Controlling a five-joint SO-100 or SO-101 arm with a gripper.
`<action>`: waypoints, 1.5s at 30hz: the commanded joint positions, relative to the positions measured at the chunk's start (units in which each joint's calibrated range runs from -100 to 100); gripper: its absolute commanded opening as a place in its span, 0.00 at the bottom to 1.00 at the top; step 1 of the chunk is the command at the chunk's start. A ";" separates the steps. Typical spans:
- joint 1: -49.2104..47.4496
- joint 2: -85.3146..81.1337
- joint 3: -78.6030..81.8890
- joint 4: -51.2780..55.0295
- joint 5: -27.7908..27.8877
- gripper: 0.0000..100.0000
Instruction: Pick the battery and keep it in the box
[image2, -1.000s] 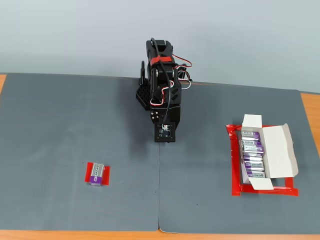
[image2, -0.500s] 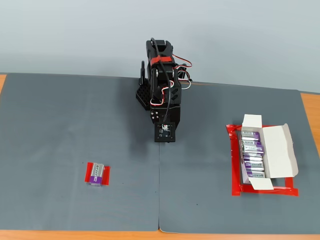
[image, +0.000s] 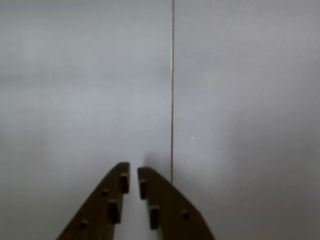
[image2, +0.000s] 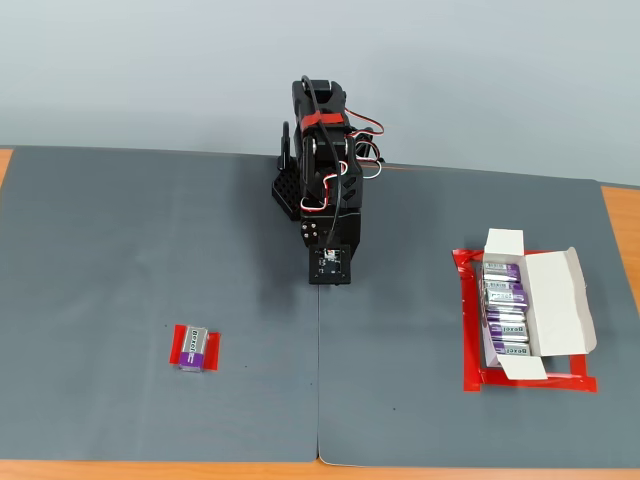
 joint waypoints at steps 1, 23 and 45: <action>-0.25 0.17 -3.28 0.06 -0.05 0.02; -0.17 1.36 -3.91 0.06 0.21 0.02; 4.83 39.59 -36.03 -8.44 0.21 0.02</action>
